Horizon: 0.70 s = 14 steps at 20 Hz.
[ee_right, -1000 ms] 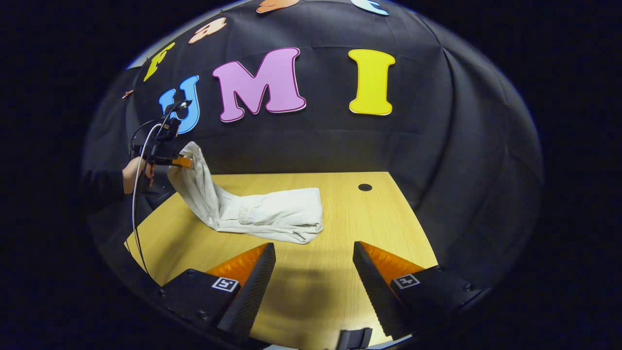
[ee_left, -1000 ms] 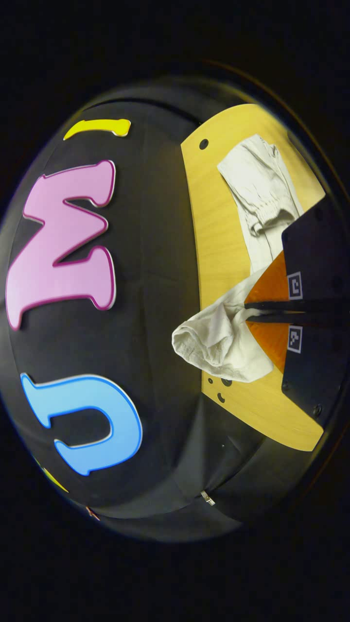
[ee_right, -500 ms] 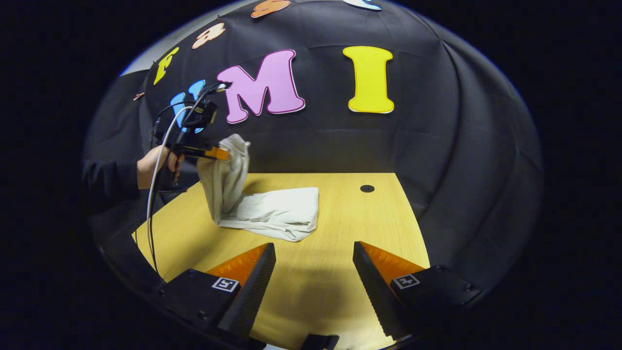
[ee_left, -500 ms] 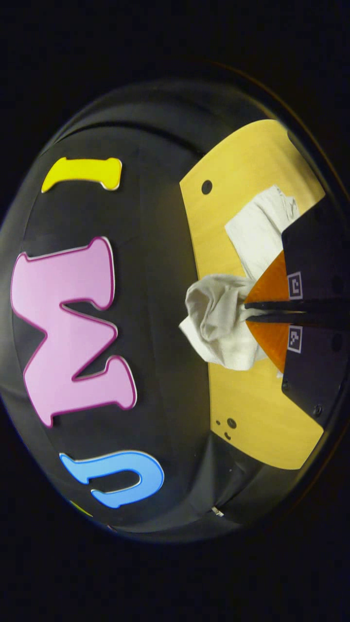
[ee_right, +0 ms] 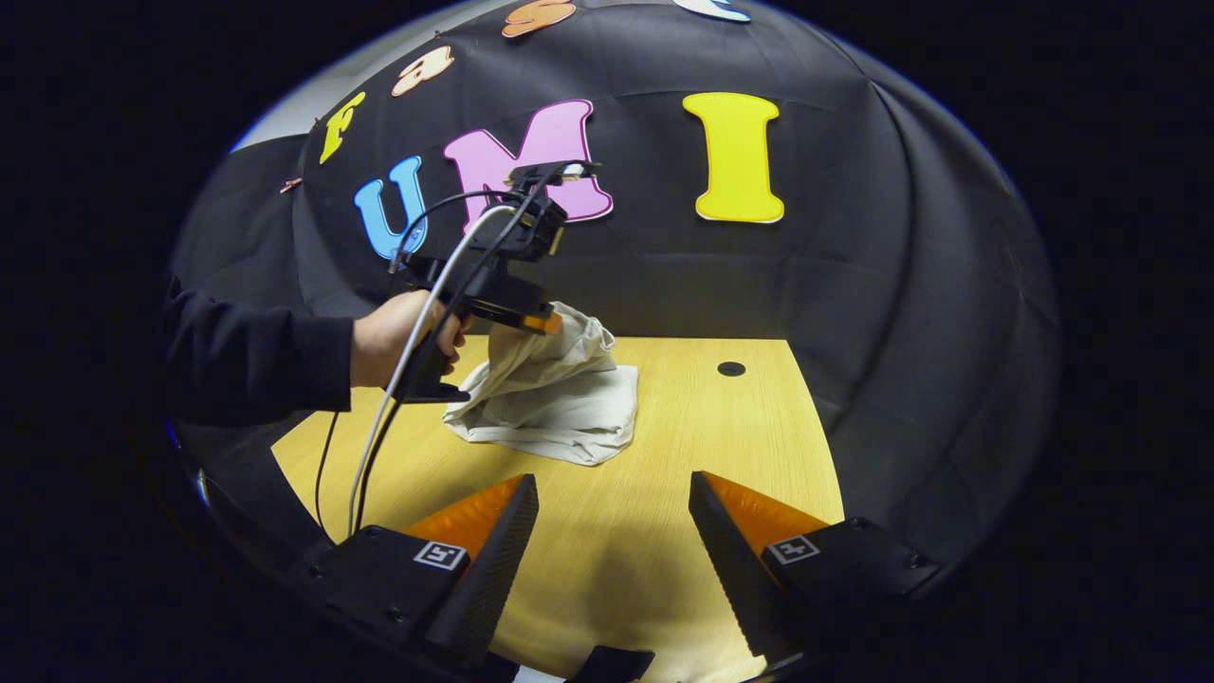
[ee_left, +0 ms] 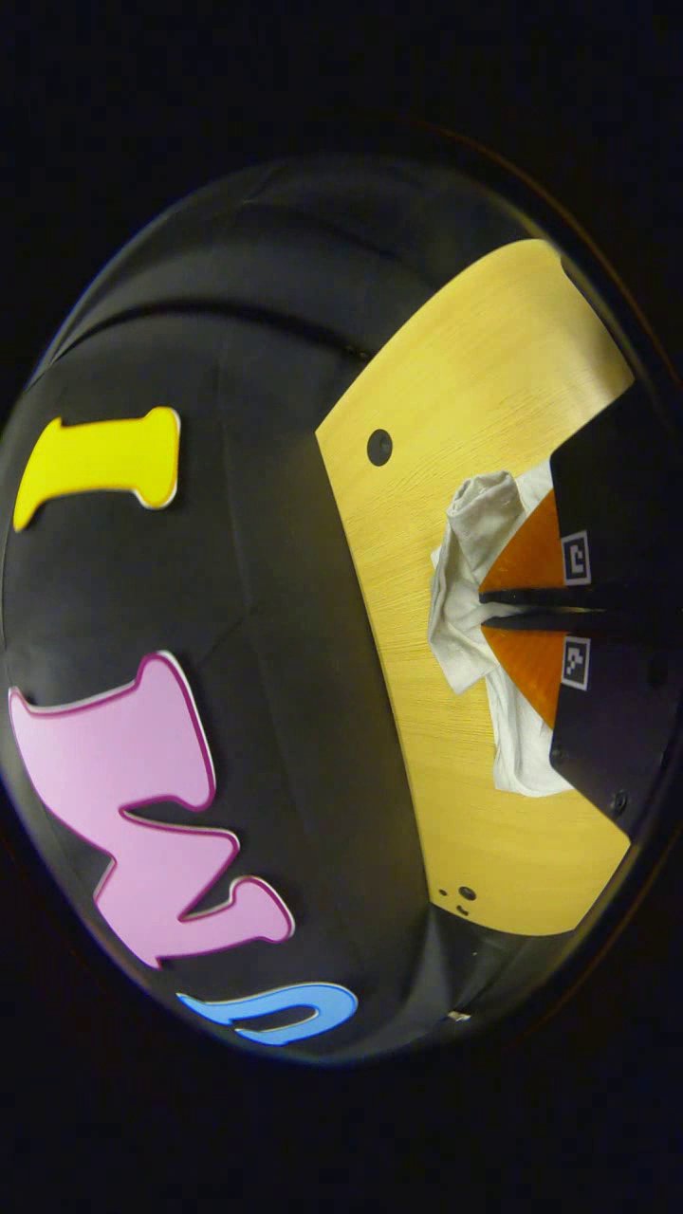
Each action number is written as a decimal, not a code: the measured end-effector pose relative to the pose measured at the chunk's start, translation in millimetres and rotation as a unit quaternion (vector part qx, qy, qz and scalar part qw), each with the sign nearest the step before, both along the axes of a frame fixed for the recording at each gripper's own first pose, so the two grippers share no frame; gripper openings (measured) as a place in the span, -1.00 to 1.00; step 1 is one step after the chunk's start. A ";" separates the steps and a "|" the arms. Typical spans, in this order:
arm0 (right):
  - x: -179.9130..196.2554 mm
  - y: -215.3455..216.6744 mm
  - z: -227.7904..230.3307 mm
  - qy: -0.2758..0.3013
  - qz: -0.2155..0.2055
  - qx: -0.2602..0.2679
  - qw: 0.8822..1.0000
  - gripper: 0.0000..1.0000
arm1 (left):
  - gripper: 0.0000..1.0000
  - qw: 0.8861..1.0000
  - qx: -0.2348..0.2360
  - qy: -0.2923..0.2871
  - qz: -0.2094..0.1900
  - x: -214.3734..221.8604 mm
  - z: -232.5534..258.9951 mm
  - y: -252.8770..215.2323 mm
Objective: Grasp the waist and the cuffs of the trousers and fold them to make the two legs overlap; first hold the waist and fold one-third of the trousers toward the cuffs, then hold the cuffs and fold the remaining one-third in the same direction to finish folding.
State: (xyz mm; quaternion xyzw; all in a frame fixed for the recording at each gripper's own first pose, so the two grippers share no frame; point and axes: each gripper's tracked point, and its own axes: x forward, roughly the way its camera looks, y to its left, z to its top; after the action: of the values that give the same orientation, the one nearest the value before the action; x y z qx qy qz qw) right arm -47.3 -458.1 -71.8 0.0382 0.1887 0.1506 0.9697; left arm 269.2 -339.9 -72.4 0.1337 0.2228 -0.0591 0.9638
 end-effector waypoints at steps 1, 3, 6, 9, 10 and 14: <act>0.6 0.2 -0.7 0.002 -0.002 0.001 1.000 0.97 | -0.87 1.000 0.014 -0.002 -0.008 0.6 -3.2 -7.3; -0.1 -0.8 -1.0 0.005 -0.010 0.002 1.000 0.96 | -0.70 0.999 0.017 0.005 -0.029 -0.3 -14.9 -24.0; 1.4 -0.3 -1.8 0.006 -0.021 -0.001 1.000 0.97 | -0.34 0.998 -0.011 0.019 -0.060 -13.3 -23.6 -41.6; -0.7 2.2 -2.2 0.011 -0.021 -0.010 1.000 0.97 | -0.06 0.997 -0.022 0.016 -0.066 -23.0 -22.7 -37.5; -4.3 5.8 -2.4 0.010 -0.020 -0.013 1.000 0.97 | 0.07 0.997 -0.033 0.014 -0.067 -29.1 -20.5 -35.0; -14.4 28.2 -1.0 0.012 -0.013 -0.023 1.000 0.97 | 0.88 0.993 -0.081 0.008 -0.082 -57.1 -3.9 -13.7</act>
State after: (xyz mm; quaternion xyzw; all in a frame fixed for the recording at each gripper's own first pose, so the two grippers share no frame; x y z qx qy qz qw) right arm -61.7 -430.0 -72.8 0.0204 0.2032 0.1334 0.9698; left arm 212.0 -353.6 -76.3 0.0727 0.2137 -0.1569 0.9615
